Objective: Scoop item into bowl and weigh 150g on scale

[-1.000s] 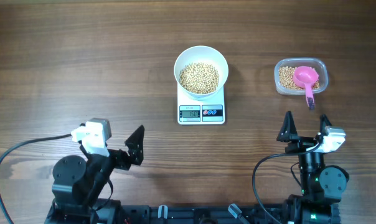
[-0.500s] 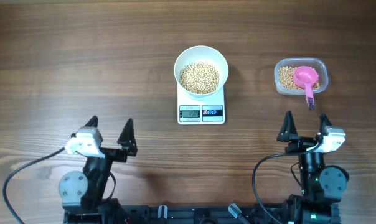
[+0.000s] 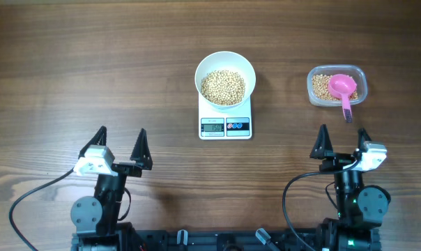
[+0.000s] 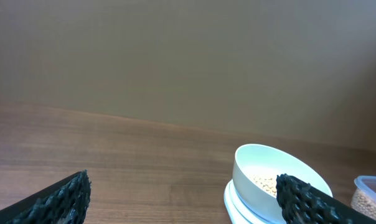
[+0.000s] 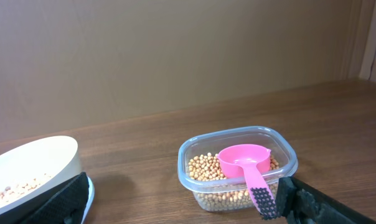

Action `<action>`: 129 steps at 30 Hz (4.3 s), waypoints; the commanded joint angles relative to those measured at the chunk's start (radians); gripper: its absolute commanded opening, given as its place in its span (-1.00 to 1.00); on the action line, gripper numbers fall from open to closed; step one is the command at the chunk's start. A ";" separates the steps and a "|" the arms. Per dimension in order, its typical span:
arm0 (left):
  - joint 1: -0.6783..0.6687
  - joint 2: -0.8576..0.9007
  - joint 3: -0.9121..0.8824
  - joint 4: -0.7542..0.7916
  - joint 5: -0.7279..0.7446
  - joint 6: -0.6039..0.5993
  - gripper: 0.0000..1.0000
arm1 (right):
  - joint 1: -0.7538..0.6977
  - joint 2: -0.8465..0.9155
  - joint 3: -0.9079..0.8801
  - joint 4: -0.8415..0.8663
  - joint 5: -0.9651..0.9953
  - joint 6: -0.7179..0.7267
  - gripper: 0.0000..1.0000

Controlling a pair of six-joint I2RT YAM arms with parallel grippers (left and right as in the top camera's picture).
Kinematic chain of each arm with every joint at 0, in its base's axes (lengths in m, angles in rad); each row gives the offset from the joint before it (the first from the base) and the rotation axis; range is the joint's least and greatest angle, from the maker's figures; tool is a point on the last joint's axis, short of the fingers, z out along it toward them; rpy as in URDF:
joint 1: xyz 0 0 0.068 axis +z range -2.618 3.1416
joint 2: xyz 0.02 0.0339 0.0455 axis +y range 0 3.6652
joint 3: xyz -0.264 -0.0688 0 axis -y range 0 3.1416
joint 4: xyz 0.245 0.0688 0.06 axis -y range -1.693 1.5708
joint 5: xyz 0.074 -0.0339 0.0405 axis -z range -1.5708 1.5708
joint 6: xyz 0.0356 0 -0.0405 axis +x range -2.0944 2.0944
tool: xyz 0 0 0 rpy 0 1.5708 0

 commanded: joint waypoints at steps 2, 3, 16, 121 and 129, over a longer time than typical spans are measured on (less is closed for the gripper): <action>0.007 -0.011 -0.047 0.060 0.000 0.010 1.00 | 0.005 -0.012 -0.001 0.003 0.010 0.006 1.00; 0.007 -0.011 -0.058 0.084 -0.009 0.010 1.00 | 0.005 -0.012 -0.001 0.003 0.010 0.006 1.00; 0.012 -0.011 -0.083 0.009 0.036 0.069 1.00 | 0.005 -0.012 -0.001 0.003 0.010 0.006 0.99; -0.024 -0.011 -0.083 -0.067 -0.156 0.234 1.00 | 0.005 -0.012 -0.001 0.003 0.010 0.006 1.00; -0.024 -0.011 -0.083 -0.066 -0.156 0.234 1.00 | 0.005 -0.012 -0.001 0.003 0.010 0.006 0.99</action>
